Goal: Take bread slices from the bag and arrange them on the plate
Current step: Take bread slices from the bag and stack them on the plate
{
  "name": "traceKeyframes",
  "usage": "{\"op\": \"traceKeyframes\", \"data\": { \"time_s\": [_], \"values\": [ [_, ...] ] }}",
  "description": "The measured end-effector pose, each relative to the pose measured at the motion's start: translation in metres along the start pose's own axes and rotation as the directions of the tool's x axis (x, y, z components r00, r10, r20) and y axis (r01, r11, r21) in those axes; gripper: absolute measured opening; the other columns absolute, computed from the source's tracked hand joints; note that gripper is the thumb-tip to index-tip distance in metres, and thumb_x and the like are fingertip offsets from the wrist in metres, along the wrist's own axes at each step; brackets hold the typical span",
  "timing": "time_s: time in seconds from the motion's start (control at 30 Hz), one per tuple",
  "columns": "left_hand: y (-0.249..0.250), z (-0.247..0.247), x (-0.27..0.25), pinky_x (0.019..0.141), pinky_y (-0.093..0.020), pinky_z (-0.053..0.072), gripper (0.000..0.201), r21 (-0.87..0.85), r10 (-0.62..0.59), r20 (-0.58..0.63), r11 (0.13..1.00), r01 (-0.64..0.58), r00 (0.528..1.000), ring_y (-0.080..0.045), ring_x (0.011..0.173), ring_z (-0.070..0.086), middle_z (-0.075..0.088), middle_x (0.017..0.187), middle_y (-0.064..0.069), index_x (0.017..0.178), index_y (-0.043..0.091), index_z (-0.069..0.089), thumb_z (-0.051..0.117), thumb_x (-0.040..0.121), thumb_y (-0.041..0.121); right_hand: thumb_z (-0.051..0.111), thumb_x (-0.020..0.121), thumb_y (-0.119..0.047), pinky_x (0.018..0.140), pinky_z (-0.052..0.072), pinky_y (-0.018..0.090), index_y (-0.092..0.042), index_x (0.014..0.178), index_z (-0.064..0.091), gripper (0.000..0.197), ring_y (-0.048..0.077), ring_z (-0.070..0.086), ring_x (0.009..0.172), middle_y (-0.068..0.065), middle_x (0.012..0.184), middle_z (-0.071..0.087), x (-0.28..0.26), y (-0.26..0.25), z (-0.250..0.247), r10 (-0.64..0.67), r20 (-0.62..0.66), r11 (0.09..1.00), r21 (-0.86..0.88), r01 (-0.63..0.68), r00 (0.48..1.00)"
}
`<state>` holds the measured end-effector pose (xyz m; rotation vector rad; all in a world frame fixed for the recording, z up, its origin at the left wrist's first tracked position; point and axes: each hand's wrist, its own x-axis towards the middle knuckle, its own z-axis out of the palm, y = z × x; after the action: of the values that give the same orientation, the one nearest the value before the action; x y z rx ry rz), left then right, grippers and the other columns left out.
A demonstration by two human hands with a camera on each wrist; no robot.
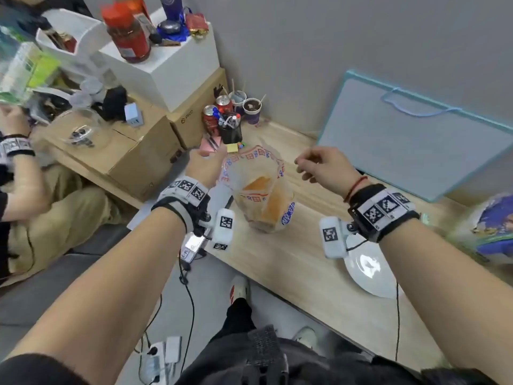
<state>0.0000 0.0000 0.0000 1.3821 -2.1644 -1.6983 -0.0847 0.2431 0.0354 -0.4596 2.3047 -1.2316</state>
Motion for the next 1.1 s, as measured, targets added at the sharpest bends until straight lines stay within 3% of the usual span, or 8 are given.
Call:
{"op": "traceKeyframes", "data": {
  "time_s": [0.07, 0.13, 0.33, 0.43, 0.6, 0.7, 0.9, 1.1],
  "values": [
    [0.009, 0.000, 0.013, 0.099, -0.045, 0.051, 0.083, 0.075, 0.011, 0.076, 0.997, -0.017, 0.997, -0.027, 0.112, 0.058, 0.054, 0.133, -0.011, 0.134, 0.012, 0.041, 0.073, 0.071, 0.056, 0.059, 0.090, -0.017, 0.070, 0.054, 0.036, -0.021, 0.084, 0.065, 0.009, 0.016, 0.064, 0.066, 0.000, 0.077, 0.069, 0.018, -0.033, 0.009, -0.081, -0.029, 0.997, 0.020, 0.081, 0.996],
    [0.012, 0.001, 0.030, 0.092, -0.042, 0.055, 0.079, 0.238, 0.021, 0.203, 0.969, -0.070, 0.979, -0.025, 0.103, 0.064, 0.060, 0.125, -0.011, 0.131, 0.013, 0.047, 0.080, 0.069, 0.049, 0.059, 0.090, -0.019, 0.073, 0.055, 0.036, -0.020, 0.087, 0.066, 0.008, 0.020, 0.066, 0.068, 0.004, 0.078, 0.071, 0.034, -0.067, 0.027, -0.129, -0.010, 0.991, -0.025, 0.129, 0.992],
    [0.004, 0.006, 0.066, 0.073, -0.034, 0.058, 0.026, 0.632, 0.165, 0.315, 0.698, -0.336, 0.935, -0.023, 0.078, 0.070, 0.072, 0.084, -0.002, 0.082, 0.019, 0.069, 0.069, 0.079, 0.045, 0.057, 0.091, -0.025, 0.077, 0.053, 0.029, -0.019, 0.097, 0.072, 0.017, 0.014, 0.067, 0.079, -0.003, 0.086, 0.072, 0.056, -0.070, 0.079, -0.035, 0.231, 0.944, -0.311, 0.108, 0.972],
    [0.003, 0.008, 0.074, 0.058, -0.027, 0.044, 0.038, 0.606, 0.205, 0.410, 0.667, -0.433, 0.889, -0.021, 0.067, 0.064, 0.065, 0.064, -0.001, 0.072, 0.017, 0.069, 0.054, 0.090, 0.047, 0.054, 0.092, -0.029, 0.081, 0.048, 0.028, -0.019, 0.104, 0.072, 0.024, 0.015, 0.062, 0.089, -0.002, 0.098, 0.072, 0.064, -0.051, 0.086, 0.138, 0.336, 0.828, -0.555, 0.077, 0.932],
    [-0.001, 0.017, 0.078, 0.063, -0.029, 0.039, 0.041, 0.500, 0.286, 0.508, 0.670, -0.549, 0.812, -0.025, 0.072, 0.057, 0.054, 0.061, 0.003, 0.057, 0.022, 0.051, 0.054, 0.092, 0.042, 0.056, 0.086, -0.021, 0.086, 0.051, 0.032, -0.019, 0.116, 0.065, 0.032, 0.024, 0.062, 0.102, 0.001, 0.112, 0.068, 0.082, -0.016, 0.093, 0.372, 0.273, 0.642, -0.766, -0.033, 0.887],
    [-0.006, 0.022, 0.077, 0.065, -0.028, 0.038, 0.038, 0.457, 0.291, 0.511, 0.705, -0.542, 0.809, -0.024, 0.073, 0.054, 0.051, 0.060, 0.007, 0.060, 0.023, 0.051, 0.052, 0.094, 0.040, 0.057, 0.085, -0.012, 0.086, 0.049, 0.034, -0.020, 0.134, 0.048, 0.050, 0.031, 0.060, 0.107, 0.009, 0.125, 0.058, 0.092, 0.001, 0.108, 0.292, 0.266, 0.596, -0.802, 0.042, 0.919],
    [-0.008, 0.025, 0.077, 0.065, -0.029, 0.037, 0.042, 0.394, 0.315, 0.472, 0.759, -0.517, 0.823, -0.020, 0.065, 0.051, 0.051, 0.058, 0.007, 0.057, 0.023, 0.043, 0.046, 0.096, 0.037, 0.065, 0.083, -0.017, 0.062, 0.049, 0.038, -0.016, 0.129, 0.050, 0.048, 0.031, 0.063, 0.088, 0.005, 0.132, 0.048, 0.108, 0.024, 0.135, 0.196, 0.438, 0.429, -0.843, 0.325, 0.877],
    [-0.005, 0.030, 0.079, 0.068, -0.032, 0.045, 0.039, 0.371, 0.337, 0.470, 0.763, -0.529, 0.816, -0.027, 0.075, 0.055, 0.052, 0.061, 0.006, 0.060, 0.024, 0.046, 0.046, 0.096, 0.040, 0.062, 0.087, -0.028, 0.071, 0.053, 0.040, -0.015, 0.115, 0.053, 0.032, 0.029, 0.062, 0.085, 0.004, 0.108, 0.057, 0.119, 0.029, 0.140, 0.282, 0.420, 0.387, -0.873, 0.298, 0.863]
  ]
}}
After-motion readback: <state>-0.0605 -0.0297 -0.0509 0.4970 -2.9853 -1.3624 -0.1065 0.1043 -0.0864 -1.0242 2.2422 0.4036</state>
